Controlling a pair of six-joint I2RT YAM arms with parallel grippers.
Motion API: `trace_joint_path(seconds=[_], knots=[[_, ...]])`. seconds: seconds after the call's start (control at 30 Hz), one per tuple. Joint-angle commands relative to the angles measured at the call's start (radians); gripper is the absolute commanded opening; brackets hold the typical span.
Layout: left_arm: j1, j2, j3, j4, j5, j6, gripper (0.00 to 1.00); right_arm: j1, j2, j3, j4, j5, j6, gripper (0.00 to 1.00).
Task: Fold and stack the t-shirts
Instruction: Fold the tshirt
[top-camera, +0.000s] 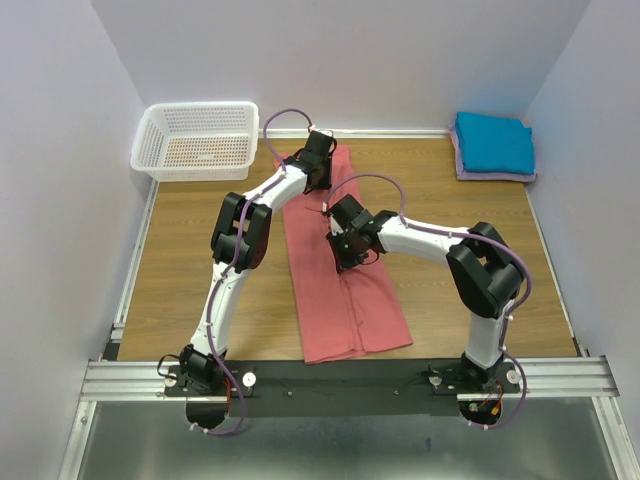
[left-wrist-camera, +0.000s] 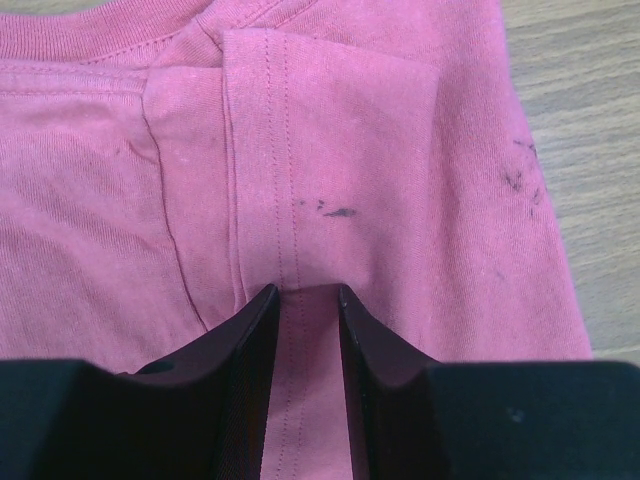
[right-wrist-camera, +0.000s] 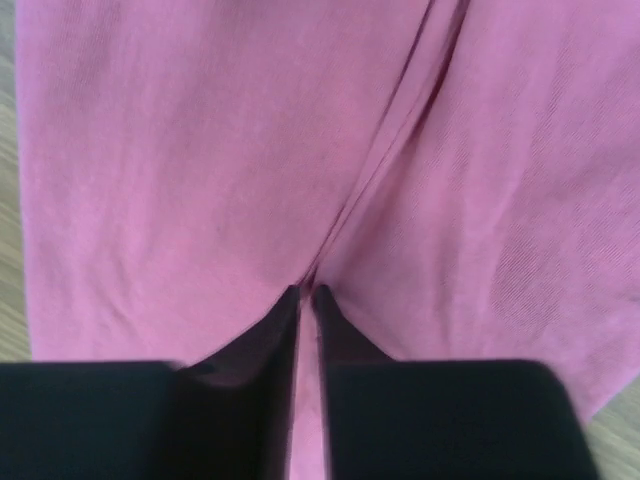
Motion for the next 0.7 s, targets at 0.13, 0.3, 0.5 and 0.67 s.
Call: trace_joint_path(seconds=[0.13, 0.3, 0.5, 0.67], knots=[[0.004, 0.062, -0.01, -0.048, 0.026, -0.018, 0.39, 0.005, -0.085, -0.012, -0.028, 0.028, 0.012, 0.47], [0.005, 0.081, 0.022, -0.072, 0.026, -0.025, 0.39, -0.025, -0.184, -0.056, -0.048, 0.134, 0.025, 0.55], [0.007, 0.053, 0.021, -0.043, 0.031, -0.038, 0.39, -0.114, -0.282, -0.168, -0.05, 0.138, 0.058, 0.55], [0.009, 0.11, 0.134, -0.083, 0.049, -0.039, 0.39, -0.128, -0.354, -0.229, -0.048, 0.157, 0.1, 0.54]])
